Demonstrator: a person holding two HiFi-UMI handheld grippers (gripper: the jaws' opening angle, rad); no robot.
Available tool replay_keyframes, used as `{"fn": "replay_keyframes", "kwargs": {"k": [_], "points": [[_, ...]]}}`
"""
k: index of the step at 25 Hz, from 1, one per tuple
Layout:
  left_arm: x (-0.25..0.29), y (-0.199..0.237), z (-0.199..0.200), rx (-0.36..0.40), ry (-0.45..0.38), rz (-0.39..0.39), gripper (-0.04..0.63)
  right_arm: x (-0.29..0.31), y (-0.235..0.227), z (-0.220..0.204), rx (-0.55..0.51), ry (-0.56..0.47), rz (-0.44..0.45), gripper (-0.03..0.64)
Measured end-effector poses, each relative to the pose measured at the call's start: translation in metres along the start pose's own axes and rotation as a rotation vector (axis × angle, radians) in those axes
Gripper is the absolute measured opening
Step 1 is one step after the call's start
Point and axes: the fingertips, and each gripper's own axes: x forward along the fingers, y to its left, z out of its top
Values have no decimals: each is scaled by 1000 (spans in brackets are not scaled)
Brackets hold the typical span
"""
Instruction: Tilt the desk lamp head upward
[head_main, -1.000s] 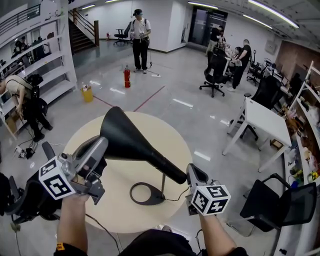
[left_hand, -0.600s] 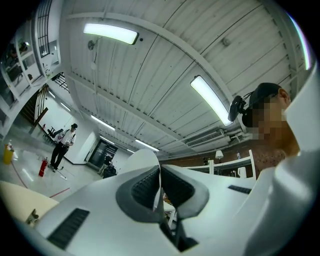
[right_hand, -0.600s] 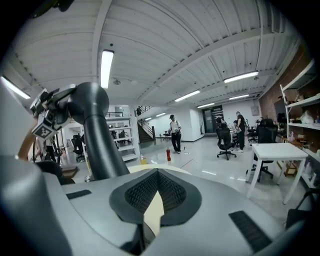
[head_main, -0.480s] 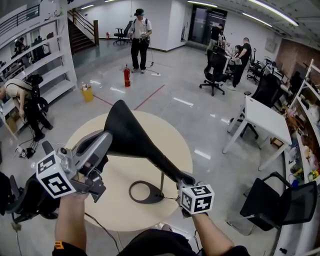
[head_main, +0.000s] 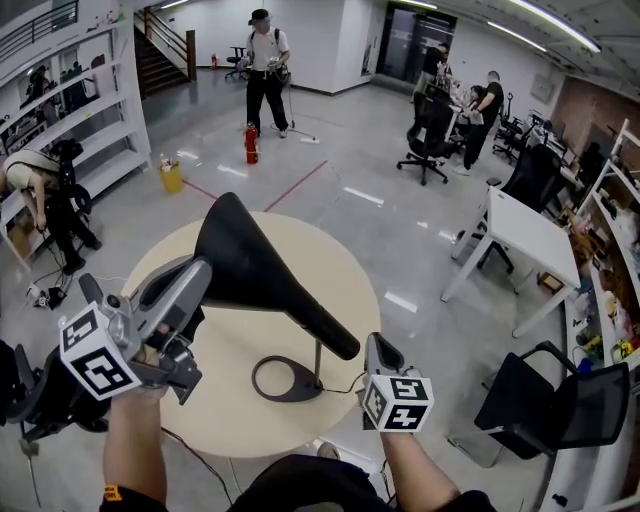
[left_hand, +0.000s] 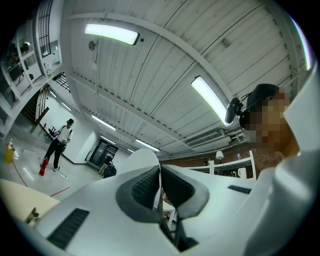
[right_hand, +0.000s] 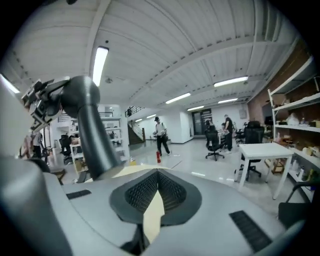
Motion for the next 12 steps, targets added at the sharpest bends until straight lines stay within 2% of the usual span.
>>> {"fn": "replay_keyframes", "kwargs": {"k": [2,5,8,12], "points": [[-1,0,-1,-1,-3,0,59,-13,-12,36,-24,-101,-39,15],[-1,-2,0,1,-6,0,60,-27,1,78,-100,-193,-2,15],[0,-3,1,2,-7,1,60,-25,24,88,-149,-183,75,15],[1,-4,1,3,-3,6,59,-17,47,78,-184,-125,150,15]]}}
